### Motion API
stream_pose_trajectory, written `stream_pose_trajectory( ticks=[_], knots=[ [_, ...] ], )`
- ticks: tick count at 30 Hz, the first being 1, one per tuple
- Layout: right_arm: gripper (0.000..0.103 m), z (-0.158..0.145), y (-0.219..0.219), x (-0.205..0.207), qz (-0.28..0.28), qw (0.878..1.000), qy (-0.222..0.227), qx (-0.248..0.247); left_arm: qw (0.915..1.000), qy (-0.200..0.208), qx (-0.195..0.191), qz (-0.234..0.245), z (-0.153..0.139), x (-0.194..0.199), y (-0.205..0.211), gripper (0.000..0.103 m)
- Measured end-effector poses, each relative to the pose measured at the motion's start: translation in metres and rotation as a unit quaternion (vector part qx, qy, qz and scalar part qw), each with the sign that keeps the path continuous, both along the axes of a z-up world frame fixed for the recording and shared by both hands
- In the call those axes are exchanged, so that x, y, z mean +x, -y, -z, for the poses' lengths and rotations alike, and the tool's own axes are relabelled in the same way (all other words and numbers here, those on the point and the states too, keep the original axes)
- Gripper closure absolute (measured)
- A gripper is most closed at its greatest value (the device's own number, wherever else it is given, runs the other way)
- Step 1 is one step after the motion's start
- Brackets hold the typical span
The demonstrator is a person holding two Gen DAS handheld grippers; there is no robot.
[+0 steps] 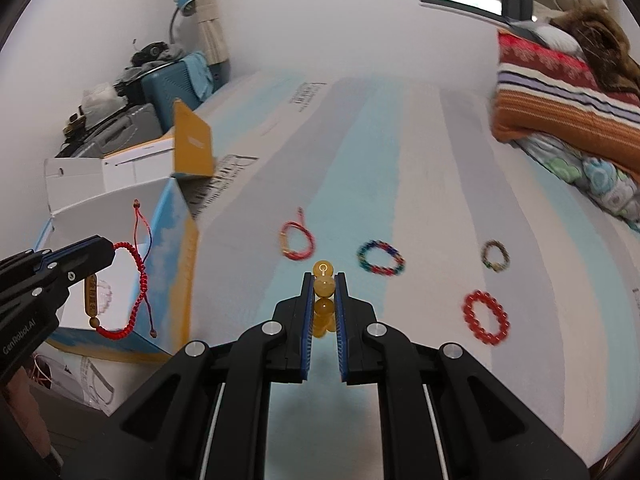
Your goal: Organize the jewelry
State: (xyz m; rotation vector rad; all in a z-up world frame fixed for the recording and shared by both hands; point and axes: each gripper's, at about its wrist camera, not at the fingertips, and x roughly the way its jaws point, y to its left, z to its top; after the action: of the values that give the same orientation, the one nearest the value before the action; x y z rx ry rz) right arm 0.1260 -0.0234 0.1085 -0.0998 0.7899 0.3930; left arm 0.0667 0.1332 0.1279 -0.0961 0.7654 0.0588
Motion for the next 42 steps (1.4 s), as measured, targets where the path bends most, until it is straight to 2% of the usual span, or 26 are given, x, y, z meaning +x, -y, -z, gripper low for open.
stream_pose_trajectory(
  ticks=[6, 21, 31, 42],
  knots=[
    [0.094, -0.01, -0.038, -0.004, -0.024, 1.0, 0.003, 0.002, 0.9993, 0.014, -0.003, -0.035, -0.01, -0.015, -0.034, 0.096],
    [0.094, -0.016, -0.15, -0.03, -0.106, 0.994, 0.004, 0.007, 0.9926, 0.008, 0.006, -0.121, -0.015, -0.059, -0.135, 0.095],
    [0.094, 0.004, -0.217, -0.045, -0.15, 0.989, -0.015, -0.008, 0.9872, -0.024, 0.014, -0.157, 0.007, -0.067, -0.186, 0.095],
    [0.094, 0.032, -0.255, -0.037, -0.167, 0.983, -0.061, -0.037, 0.9816, -0.073, 0.014, -0.176, 0.039, -0.059, -0.215, 0.095]
  ],
)
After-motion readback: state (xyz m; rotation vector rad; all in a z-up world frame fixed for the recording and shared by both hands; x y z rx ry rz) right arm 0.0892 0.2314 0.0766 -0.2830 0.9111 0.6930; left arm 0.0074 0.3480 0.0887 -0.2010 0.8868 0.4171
